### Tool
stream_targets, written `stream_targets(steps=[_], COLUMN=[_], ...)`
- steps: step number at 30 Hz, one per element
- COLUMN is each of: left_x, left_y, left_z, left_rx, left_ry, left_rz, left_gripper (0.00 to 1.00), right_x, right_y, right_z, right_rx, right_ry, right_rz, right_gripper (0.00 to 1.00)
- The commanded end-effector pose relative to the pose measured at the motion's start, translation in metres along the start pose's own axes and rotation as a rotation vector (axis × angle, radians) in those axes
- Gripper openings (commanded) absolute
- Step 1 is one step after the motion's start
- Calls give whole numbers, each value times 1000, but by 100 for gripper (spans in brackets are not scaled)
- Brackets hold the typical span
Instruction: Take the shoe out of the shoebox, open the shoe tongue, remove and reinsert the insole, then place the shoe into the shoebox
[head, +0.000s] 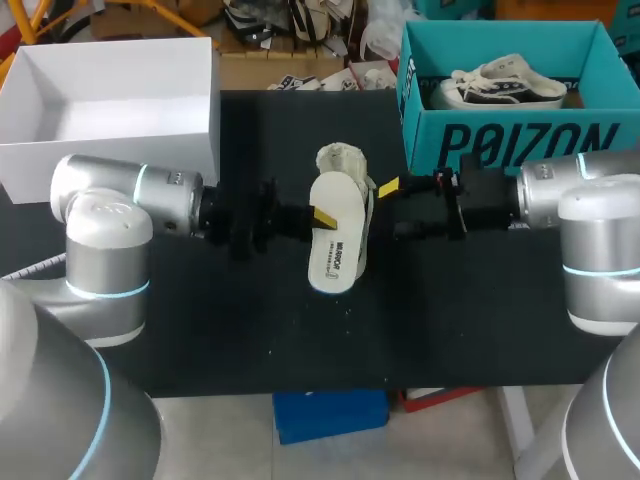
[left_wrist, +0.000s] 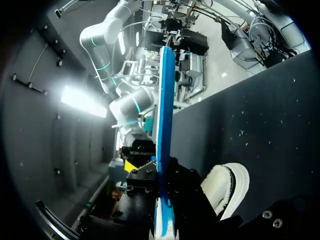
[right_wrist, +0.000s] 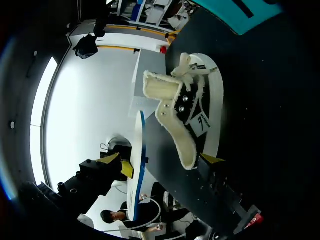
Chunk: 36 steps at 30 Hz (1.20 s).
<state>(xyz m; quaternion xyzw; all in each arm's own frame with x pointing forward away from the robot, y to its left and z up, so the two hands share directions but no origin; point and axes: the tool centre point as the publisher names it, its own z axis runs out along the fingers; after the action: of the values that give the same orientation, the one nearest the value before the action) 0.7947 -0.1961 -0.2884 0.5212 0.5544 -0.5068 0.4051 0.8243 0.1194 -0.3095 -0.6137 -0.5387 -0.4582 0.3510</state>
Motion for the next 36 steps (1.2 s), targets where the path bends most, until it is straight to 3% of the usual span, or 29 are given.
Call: stream_targets(steps=[1,9,16,26,36], left_x=[-4,5,8,12,37], left_y=[-16,-32,-38,-51,-50], left_z=[-19,-24,-23,-22,-11], left_rx=[22,83,147,199,282], left_ry=[113,206,256,285,377], left_rz=[-25,-88,-112,-165,-236], left_gripper=[0,0,0,0,0], right_x=[6,8,10,11,11], right_y=[-23,-43,-57,-61,-61], right_z=[-34,-75,-94,-98,-98], right_rx=[-174,-323,-399,-411,-411], right_ry=[-63,-158,-201,-206,-206], right_rz=[13,29,36,32,32], right_gripper=[100,100,100,100,100])
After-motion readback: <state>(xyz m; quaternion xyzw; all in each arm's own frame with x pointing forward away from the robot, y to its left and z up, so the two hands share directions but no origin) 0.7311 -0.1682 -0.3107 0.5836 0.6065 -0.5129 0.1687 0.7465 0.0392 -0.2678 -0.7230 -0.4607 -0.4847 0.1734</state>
